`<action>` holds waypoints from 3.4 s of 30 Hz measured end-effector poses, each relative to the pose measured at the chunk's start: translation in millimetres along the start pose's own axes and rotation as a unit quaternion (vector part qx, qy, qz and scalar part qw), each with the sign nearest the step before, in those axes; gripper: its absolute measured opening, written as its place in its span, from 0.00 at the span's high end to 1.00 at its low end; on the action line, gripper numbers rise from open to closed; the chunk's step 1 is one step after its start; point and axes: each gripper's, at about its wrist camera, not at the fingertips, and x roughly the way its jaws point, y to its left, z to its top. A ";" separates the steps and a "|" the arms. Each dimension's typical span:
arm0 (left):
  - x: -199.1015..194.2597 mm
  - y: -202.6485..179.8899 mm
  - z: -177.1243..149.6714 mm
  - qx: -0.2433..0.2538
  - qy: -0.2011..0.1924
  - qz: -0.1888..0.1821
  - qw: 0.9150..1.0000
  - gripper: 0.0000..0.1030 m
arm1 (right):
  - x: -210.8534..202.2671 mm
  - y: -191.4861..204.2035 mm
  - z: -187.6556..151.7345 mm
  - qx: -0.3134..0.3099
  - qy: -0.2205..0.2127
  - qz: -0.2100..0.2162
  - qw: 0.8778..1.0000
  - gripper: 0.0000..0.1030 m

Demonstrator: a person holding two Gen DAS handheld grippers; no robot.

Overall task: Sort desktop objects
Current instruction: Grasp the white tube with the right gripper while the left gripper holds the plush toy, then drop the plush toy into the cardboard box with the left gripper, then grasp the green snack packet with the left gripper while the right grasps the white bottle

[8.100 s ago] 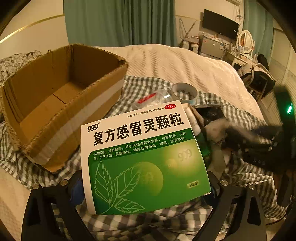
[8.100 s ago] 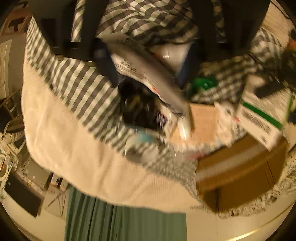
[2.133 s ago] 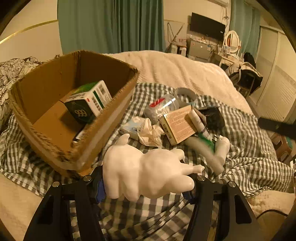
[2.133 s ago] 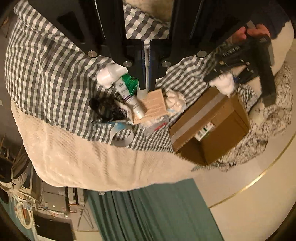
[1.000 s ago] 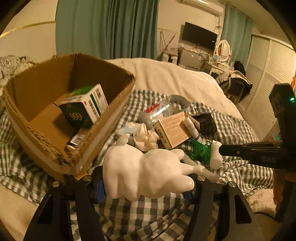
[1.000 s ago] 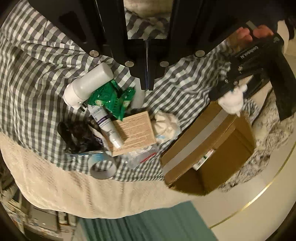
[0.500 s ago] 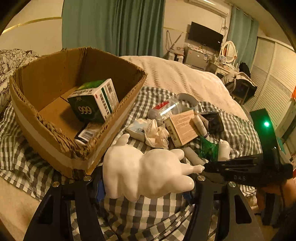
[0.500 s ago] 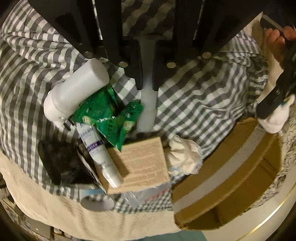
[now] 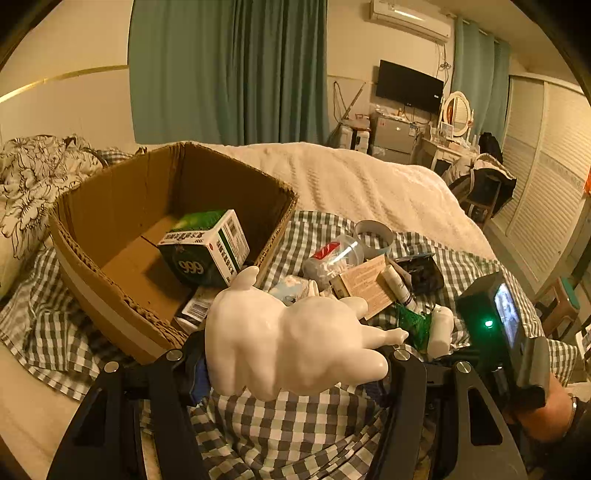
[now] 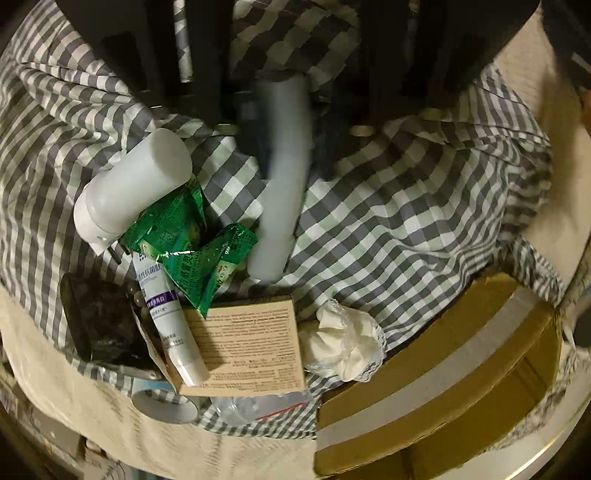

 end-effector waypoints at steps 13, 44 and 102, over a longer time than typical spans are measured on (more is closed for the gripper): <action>-7.0 34.5 65.1 0.016 -0.029 0.012 0.999 0.37 | -118.5 35.7 70.7 0.014 -0.125 0.103 0.987 0.84; -6.9 90.3 68.8 -0.011 -0.020 0.008 1.000 0.00 | -152.9 66.7 127.1 0.033 -0.175 0.058 0.982 0.46; 147.6 -169.7 -20.6 0.080 0.225 -0.149 0.960 0.69 | -78.3 -191.2 -15.1 0.249 -0.067 0.104 0.961 0.59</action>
